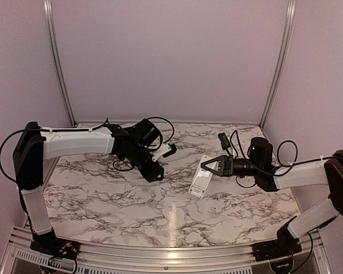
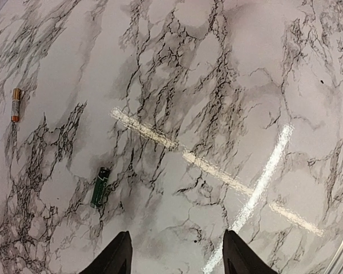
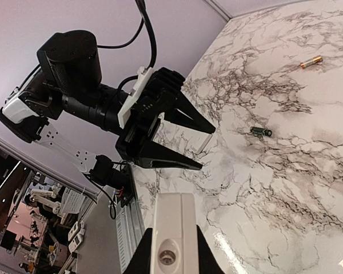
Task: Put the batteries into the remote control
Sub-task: Pick up the battery from the center of the board.
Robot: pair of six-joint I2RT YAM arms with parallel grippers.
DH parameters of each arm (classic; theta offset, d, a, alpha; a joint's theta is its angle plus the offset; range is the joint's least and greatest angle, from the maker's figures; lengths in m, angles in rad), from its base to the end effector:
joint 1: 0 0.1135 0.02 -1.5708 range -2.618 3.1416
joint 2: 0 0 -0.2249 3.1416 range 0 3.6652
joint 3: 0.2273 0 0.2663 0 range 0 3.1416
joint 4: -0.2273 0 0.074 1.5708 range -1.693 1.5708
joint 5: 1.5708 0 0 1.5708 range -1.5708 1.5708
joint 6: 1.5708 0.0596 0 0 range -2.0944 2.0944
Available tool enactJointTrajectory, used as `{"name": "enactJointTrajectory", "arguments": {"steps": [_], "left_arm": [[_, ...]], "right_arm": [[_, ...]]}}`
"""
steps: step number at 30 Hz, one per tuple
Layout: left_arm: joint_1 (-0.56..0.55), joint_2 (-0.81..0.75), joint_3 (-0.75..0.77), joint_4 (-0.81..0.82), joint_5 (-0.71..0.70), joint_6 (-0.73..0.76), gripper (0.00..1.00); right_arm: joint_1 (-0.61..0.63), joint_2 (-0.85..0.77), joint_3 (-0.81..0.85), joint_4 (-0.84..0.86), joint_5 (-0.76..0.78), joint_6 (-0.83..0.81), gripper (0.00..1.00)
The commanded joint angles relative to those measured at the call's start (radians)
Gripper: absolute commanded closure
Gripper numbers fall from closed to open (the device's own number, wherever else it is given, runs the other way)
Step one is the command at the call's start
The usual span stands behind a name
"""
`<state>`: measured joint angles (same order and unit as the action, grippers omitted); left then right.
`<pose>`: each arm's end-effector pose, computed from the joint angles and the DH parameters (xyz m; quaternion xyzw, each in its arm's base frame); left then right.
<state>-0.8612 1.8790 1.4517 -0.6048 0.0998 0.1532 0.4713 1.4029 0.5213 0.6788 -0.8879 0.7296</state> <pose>0.2676 -0.3207 0.1605 0.4792 0.8351 -0.1372 0.2326 0.2490 0.1788 0.1507 -0.1790 0.7290 0.5971 0.2827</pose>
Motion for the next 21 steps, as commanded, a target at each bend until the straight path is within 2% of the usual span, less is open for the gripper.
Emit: {"name": "enactJointTrajectory", "arguments": {"steps": [1, 9, 11, 16, 19, 21], "left_arm": [[0.016, 0.07, 0.073, -0.083, -0.058, 0.125, 0.45], [0.076, 0.212, 0.289, -0.247, -0.007, 0.19, 0.46], [0.103, 0.23, 0.311, -0.267, 0.062, 0.21, 0.44], [0.135, 0.278, 0.375, -0.314, 0.092, 0.244, 0.4], [0.15, 0.31, 0.406, -0.316, 0.104, 0.248, 0.43], [0.154, 0.34, 0.431, -0.316, 0.096, 0.258, 0.5]], "right_arm": [[-0.019, 0.003, -0.004, 0.017, -0.03, 0.004, 1.0], [-0.031, -0.016, -0.025, 0.03, -0.033, 0.013, 1.0], [-0.032, -0.018, -0.03, 0.032, -0.034, 0.015, 1.0], [-0.036, -0.019, -0.036, 0.036, -0.033, 0.016, 1.0], [-0.039, -0.018, -0.038, 0.045, -0.031, 0.021, 1.0], [-0.039, -0.017, -0.038, 0.049, -0.034, 0.022, 1.0]]}}
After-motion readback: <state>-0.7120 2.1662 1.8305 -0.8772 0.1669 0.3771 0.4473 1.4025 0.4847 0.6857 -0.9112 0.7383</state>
